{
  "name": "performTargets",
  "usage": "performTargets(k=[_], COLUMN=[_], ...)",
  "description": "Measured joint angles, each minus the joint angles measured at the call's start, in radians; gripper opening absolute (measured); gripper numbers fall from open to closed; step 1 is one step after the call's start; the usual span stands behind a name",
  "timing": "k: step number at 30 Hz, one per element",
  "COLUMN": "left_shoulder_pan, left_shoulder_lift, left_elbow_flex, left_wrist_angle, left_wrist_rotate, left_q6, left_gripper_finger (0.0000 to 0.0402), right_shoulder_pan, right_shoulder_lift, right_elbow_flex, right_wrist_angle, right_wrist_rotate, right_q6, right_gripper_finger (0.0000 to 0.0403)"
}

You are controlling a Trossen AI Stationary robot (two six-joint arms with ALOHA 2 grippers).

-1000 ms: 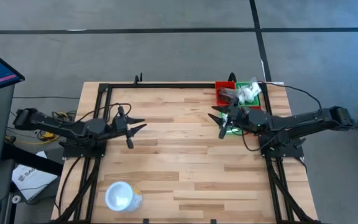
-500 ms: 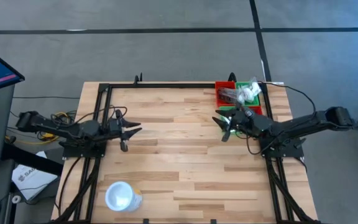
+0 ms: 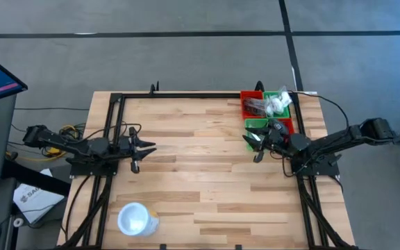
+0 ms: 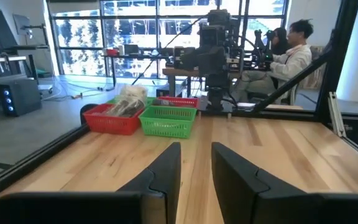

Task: Pick & Place Travel size toiletries
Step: Return to Home Position

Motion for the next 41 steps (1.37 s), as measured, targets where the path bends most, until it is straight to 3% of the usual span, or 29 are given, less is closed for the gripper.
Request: performTargets(k=[6,13,23,31,41], left_shoulder_pan=[0.000,0.000,0.000,0.001,0.001], left_shoulder_lift=[-0.012,-0.012,-0.047,-0.141,-0.140], left_elbow_flex=[-0.012,-0.012,-0.012,-0.012,-0.013], left_wrist_angle=[0.003,0.002,0.002,0.003,0.004], left_wrist_rotate=[0.010,0.119,0.118,0.172,0.166], left_q6=[-0.008,-0.012,-0.003,0.050,0.063], left_gripper_finger=[0.0082,0.0082,0.0082,0.0082,0.0082], right_shoulder_pan=[0.000,0.000,0.009,-0.003,0.000], right_shoulder_lift=[0.000,0.000,0.006,0.015,0.015], right_elbow_flex=[0.000,0.000,-0.068,-0.069,-0.069], right_wrist_angle=[-0.039,-0.063,0.084,0.047,0.017], right_wrist_rotate=[0.004,0.003,-0.001,0.005,0.006], right_q6=[0.006,0.017,0.021,0.036,0.096], right_gripper_finger=[0.0159,0.0159,0.0159,0.0159,0.0159])
